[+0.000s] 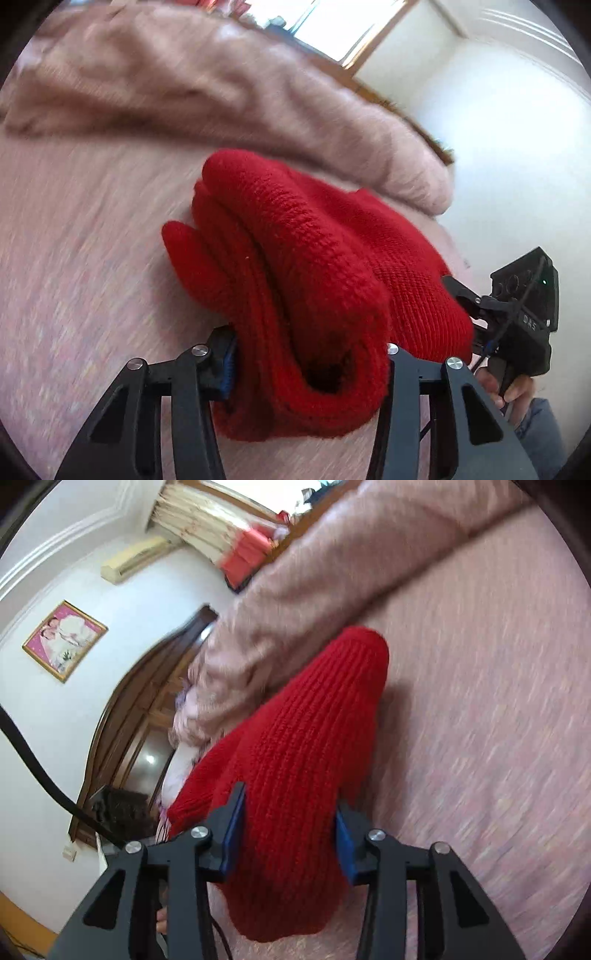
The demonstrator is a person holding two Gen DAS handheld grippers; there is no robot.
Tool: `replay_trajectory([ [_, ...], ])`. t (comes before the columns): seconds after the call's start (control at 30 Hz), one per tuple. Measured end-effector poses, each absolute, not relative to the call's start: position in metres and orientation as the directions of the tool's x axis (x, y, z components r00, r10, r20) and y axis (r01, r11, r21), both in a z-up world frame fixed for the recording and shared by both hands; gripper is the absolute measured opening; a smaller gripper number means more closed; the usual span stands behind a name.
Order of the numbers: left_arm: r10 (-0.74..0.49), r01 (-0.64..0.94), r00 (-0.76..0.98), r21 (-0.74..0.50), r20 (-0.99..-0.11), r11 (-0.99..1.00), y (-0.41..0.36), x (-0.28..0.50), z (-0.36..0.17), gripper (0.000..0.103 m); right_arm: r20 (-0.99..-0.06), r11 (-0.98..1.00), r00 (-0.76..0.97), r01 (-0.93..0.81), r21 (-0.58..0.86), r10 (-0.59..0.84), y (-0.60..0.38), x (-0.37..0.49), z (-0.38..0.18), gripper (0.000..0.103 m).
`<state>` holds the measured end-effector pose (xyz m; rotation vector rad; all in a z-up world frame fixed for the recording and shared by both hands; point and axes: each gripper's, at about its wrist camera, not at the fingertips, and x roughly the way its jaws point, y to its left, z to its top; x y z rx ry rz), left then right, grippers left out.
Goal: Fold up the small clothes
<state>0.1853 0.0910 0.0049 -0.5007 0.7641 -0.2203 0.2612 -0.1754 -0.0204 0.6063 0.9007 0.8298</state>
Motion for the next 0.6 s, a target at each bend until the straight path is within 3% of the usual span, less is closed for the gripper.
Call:
replay_trajectory([
  [0.13,-0.376,0.05,0.735,-0.508,-0.565,0.86,0.063,0.222,0.008,0.041,-0.419,0.586,0.438,-0.377,0.717,0.795,-0.208,0.286,-0.004,0.044],
  [0.23,-0.354,0.035,0.716,-0.476,-0.602,0.879,0.044,0.239,-0.012,0.041,-0.422,0.602,0.469,-0.354,0.716,0.776,-0.229,0.307,-0.015,0.045],
  [0.3,-0.304,0.006,0.672,-0.405,-0.675,0.914,0.027,0.245,-0.024,0.046,-0.485,0.654,0.472,-0.311,0.69,0.736,-0.235,0.31,-0.033,0.049],
  [0.37,-0.251,0.017,0.683,-0.328,-0.686,0.945,0.018,0.237,-0.023,0.052,-0.535,0.702,0.477,-0.3,0.646,0.697,-0.234,0.307,-0.044,0.055],
  [0.47,-0.155,0.018,0.7,-0.2,-0.697,0.98,0.008,0.222,-0.003,0.06,-0.525,0.768,0.578,-0.331,0.549,0.625,-0.239,0.286,-0.021,0.059],
  [0.53,-0.132,0.043,0.729,-0.147,-0.671,0.988,0.008,0.205,0.011,0.061,-0.487,0.791,0.637,-0.371,0.486,0.597,-0.239,0.268,-0.002,0.08],
  [0.57,-0.129,0.062,0.755,-0.126,-0.643,0.99,0.006,0.192,0.023,0.063,-0.462,0.804,0.67,-0.385,0.453,0.581,-0.24,0.257,0.009,0.098],
  [0.6,-0.125,0.069,0.779,-0.114,-0.615,0.991,0.005,0.182,0.03,0.068,-0.43,0.82,0.709,-0.395,0.413,0.558,-0.24,0.241,0.019,0.103],
])
